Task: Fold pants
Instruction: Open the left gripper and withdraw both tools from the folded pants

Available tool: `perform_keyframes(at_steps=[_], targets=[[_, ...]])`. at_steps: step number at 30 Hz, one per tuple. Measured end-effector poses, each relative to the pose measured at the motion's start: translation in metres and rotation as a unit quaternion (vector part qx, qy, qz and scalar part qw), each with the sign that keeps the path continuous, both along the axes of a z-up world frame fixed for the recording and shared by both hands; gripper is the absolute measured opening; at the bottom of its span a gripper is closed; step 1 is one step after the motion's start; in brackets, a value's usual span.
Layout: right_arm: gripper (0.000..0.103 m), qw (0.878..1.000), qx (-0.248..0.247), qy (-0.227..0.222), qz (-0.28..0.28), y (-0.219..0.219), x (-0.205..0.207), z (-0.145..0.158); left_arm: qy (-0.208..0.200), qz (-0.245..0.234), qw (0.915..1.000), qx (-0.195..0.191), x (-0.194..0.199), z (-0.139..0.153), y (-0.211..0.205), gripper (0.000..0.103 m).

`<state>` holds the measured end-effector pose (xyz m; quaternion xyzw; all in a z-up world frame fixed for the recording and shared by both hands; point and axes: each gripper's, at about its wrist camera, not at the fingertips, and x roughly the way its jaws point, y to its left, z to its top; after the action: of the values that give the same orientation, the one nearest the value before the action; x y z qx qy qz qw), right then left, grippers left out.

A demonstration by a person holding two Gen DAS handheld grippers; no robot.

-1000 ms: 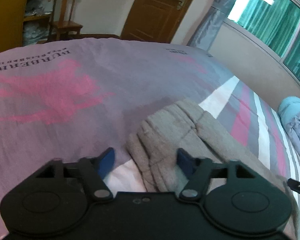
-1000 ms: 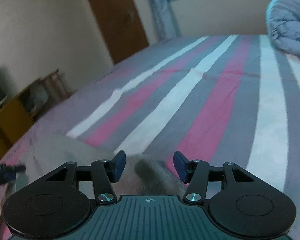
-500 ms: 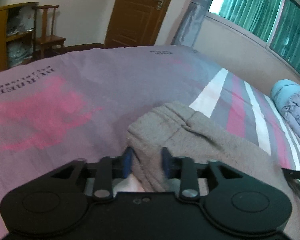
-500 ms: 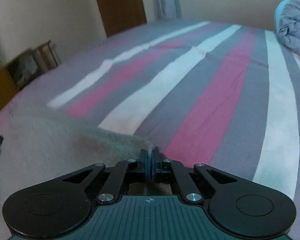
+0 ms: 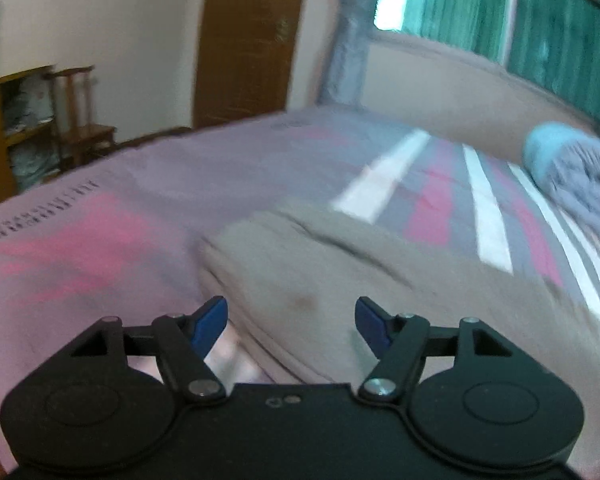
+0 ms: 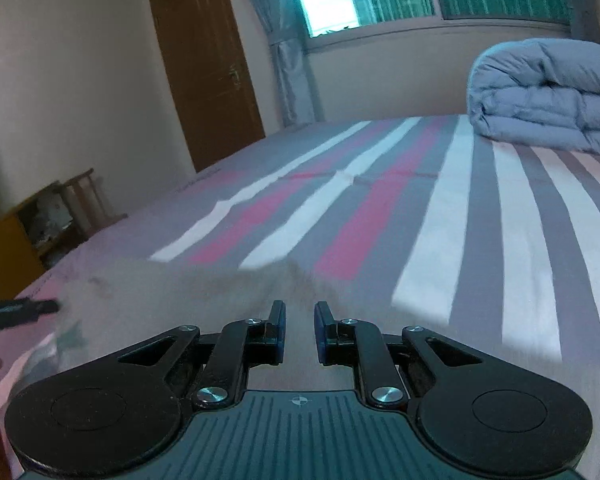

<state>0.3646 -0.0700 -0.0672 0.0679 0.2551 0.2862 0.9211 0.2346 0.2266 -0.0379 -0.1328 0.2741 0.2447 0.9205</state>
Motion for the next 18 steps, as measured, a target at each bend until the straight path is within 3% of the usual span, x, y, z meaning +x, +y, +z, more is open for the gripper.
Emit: perform_keyframes(at_steps=[2,3,5,6,8,12,14,17,18], targets=[[0.015,1.000,0.002,0.008,0.004,0.001,-0.023,-0.010,0.050,-0.011,0.9986,-0.010,0.010,-0.019,-0.001,0.063],[0.015,1.000,-0.010,0.011,0.009,0.008,-0.031,-0.017,0.057,-0.017,0.9981,-0.015,0.010,-0.029,0.001,0.065],[0.015,0.995,-0.072,0.061,0.028,0.025,-0.034,-0.042,0.055,-0.017,0.9982,-0.018,0.004,-0.027,0.004,0.067],[0.016,0.994,-0.088,0.056,0.028,0.028,-0.039,-0.047,0.057,-0.014,0.9983,-0.005,0.001,-0.021,0.002,0.062],[0.016,0.996,-0.076,0.035,0.022,0.024,-0.052,-0.038,0.051,-0.021,0.9981,0.027,-0.004,-0.009,-0.008,0.061],[0.016,0.999,-0.026,-0.011,0.028,0.018,-0.072,-0.019,0.046,-0.042,0.9975,0.033,-0.002,-0.009,-0.023,0.062],[0.016,0.999,-0.017,-0.007,0.034,0.024,-0.072,-0.021,0.060,-0.047,0.9968,0.026,0.002,-0.021,-0.028,0.062],[0.016,0.994,-0.092,0.043,0.030,0.047,-0.065,-0.045,0.053,-0.040,0.9978,0.010,-0.005,-0.020,-0.027,0.060],[0.017,0.995,-0.089,0.037,0.027,0.047,-0.066,-0.042,0.046,-0.043,0.9979,0.013,-0.008,-0.014,-0.029,0.059]])
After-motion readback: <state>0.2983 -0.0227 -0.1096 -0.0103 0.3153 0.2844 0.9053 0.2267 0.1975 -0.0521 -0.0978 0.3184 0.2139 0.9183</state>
